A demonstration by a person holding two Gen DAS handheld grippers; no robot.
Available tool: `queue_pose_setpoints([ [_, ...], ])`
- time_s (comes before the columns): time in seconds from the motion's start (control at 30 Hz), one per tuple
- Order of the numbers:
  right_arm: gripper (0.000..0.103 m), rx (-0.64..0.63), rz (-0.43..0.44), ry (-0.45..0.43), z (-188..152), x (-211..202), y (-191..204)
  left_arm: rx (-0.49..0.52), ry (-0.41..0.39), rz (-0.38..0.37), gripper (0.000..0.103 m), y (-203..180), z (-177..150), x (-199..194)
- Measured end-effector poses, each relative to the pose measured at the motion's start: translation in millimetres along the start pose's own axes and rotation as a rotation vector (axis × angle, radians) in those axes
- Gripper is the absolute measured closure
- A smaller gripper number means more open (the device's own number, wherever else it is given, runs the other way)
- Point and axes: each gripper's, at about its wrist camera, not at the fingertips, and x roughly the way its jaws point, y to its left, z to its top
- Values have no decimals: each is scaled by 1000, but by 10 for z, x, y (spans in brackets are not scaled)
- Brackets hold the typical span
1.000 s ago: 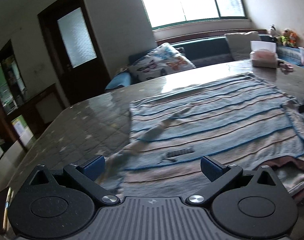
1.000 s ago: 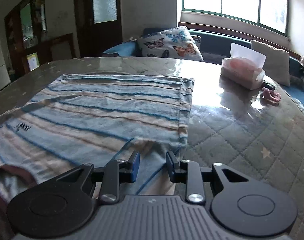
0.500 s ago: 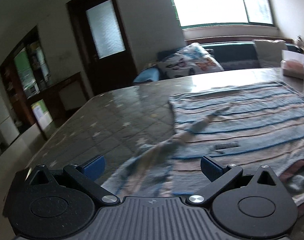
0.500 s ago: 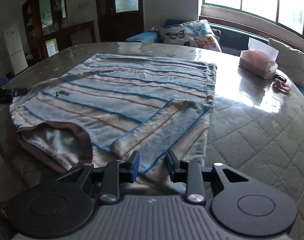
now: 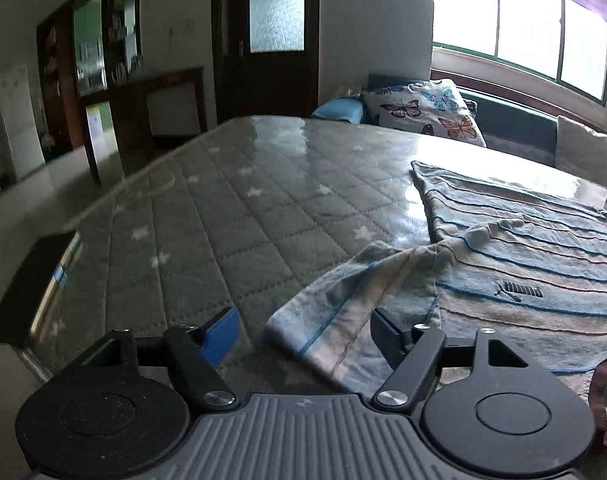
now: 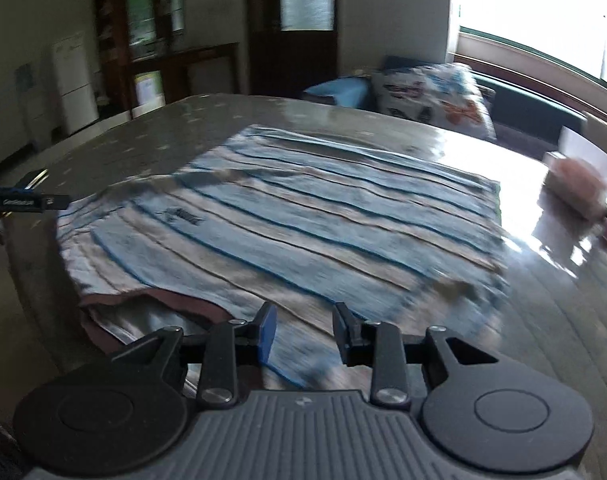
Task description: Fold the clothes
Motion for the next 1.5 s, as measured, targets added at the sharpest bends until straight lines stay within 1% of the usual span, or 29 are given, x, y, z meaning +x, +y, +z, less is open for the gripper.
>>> queue_pose_setpoints([
  [0.07,66,-44,40,4,99,104,161,-18,9,-6,31,64,-5,2],
  [0.13,63,-88,78,9,182,211,331,-36,23,-23,40,128,-9,17],
  [0.17,59,-110,96,12,213,266,422,-43,30,-31,44,152,-8,34],
  [0.2,58,-132,114,15,244,321,512,-50,38,-40,50,177,-6,52],
  [0.23,58,-154,132,18,275,376,602,-56,45,-46,54,200,-7,67],
  [0.27,58,-176,150,20,306,431,693,-59,50,-47,55,219,-9,79],
  [0.33,58,-209,179,29,341,528,854,-61,54,-49,63,239,-12,102],
  [0.5,58,-257,221,62,280,597,1103,-68,55,-57,65,282,-17,142],
  [0.63,58,-281,229,64,287,588,1185,-84,57,-67,59,287,0,135],
  [0.77,56,-306,237,67,295,578,1267,-91,56,-82,59,267,16,137],
  [0.83,55,-310,244,55,356,651,1323,-90,56,-82,60,251,13,144],
  [1.0,55,-310,274,64,455,903,1498,-104,57,-85,62,245,15,155],
  [1.07,55,-314,287,67,464,971,1563,-98,55,-85,68,236,15,160],
  [1.1,55,-316,292,65,468,986,1597,-95,53,-84,75,232,14,164],
  [1.13,55,-318,297,61,472,1002,1633,-94,52,-84,86,231,16,167],
  [1.17,55,-320,296,59,476,1009,1655,-99,51,-88,90,235,21,167],
  [1.23,55,-324,290,55,484,1024,1691,-105,46,-97,93,238,35,159],
  [1.37,55,-319,286,46,488,1049,1721,-79,-4,-134,96,173,110,27],
  [1.5,55,-305,289,44,490,1055,1705,-53,-54,-210,96,36,216,-148],
])
